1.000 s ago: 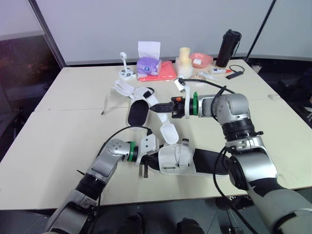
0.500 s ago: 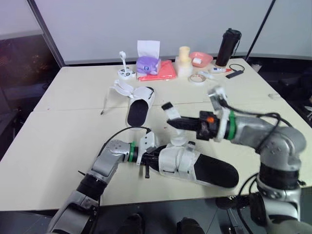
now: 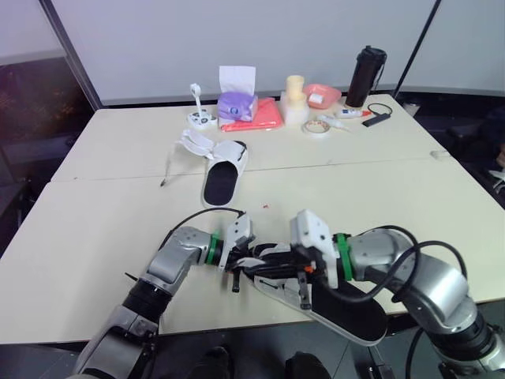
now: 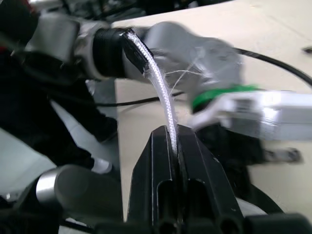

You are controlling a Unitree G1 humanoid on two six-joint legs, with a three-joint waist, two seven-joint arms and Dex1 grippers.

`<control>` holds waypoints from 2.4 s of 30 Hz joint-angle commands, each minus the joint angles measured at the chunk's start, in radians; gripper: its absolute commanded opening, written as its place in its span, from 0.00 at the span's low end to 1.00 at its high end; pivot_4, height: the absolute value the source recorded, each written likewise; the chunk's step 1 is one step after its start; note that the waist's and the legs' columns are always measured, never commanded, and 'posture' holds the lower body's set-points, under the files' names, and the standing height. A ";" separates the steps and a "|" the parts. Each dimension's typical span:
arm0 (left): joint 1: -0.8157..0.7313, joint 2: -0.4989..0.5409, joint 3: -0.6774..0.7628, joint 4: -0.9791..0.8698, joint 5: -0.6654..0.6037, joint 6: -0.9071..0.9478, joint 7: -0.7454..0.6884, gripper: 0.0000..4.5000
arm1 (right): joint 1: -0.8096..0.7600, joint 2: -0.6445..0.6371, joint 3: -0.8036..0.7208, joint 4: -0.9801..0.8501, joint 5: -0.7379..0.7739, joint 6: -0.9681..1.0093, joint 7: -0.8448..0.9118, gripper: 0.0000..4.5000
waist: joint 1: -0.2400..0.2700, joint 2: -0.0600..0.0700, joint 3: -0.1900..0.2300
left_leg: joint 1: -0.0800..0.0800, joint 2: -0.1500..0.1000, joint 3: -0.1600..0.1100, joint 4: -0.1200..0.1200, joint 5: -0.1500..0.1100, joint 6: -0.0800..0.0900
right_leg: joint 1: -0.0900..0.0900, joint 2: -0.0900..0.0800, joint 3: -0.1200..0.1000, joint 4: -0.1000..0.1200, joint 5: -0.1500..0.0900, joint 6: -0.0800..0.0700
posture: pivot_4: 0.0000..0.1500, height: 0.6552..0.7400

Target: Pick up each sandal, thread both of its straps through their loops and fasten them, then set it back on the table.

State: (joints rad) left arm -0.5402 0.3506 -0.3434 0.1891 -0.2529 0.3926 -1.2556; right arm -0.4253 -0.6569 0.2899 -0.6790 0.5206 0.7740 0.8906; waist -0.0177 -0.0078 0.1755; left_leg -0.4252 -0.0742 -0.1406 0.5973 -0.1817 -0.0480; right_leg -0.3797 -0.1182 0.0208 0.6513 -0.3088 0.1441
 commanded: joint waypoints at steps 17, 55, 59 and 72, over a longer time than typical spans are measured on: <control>0.009 0.035 -0.036 0.015 0.021 0.031 -0.031 0.00 | 0.097 -0.261 0.265 -0.082 -0.209 -0.179 0.268 1.00 | 0.003 0.000 0.000 | 0.000 0.000 0.000 0.000 0.000 0.000 | 0.000 0.000 0.000 -0.001 0.000 0.000 | 1.00 0.93; -0.047 -0.103 -0.019 0.170 0.048 -0.109 0.026 0.00 | 0.350 -0.253 -0.419 0.030 0.171 0.181 -0.012 1.00 | 0.034 -0.002 0.000 | -0.001 0.001 0.000 0.014 -0.002 0.002 | 0.009 -0.002 -0.002 -0.006 -0.001 -0.002 | 1.00 0.93; -0.047 -0.109 -0.011 0.170 0.047 -0.109 0.039 0.00 | 0.267 -0.215 -0.382 0.099 0.144 0.161 -0.043 1.00 | 0.030 -0.002 0.000 | -0.001 0.001 0.000 0.014 -0.002 0.002 | 0.009 -0.002 -0.002 -0.005 0.000 -0.001 | 1.00 0.93; -0.062 -0.128 -0.012 0.210 0.079 -0.161 0.086 0.00 | 0.155 -0.199 -0.312 0.307 0.055 0.092 -0.032 1.00 | 0.030 -0.001 0.001 | -0.002 0.001 0.000 0.013 -0.002 0.003 | 0.007 -0.002 -0.002 -0.005 0.000 0.000 | 1.00 0.93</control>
State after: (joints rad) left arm -0.6035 0.2128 -0.3437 0.3799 -0.2132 0.2392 -1.1915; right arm -0.2623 -0.8350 -0.0043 -0.3627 0.5865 0.8868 0.8486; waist 0.0119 -0.0091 0.1760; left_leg -0.4271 -0.0732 -0.1404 0.6104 -0.1841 -0.0448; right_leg -0.3726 -0.1199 0.0192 0.6468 -0.3085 0.1445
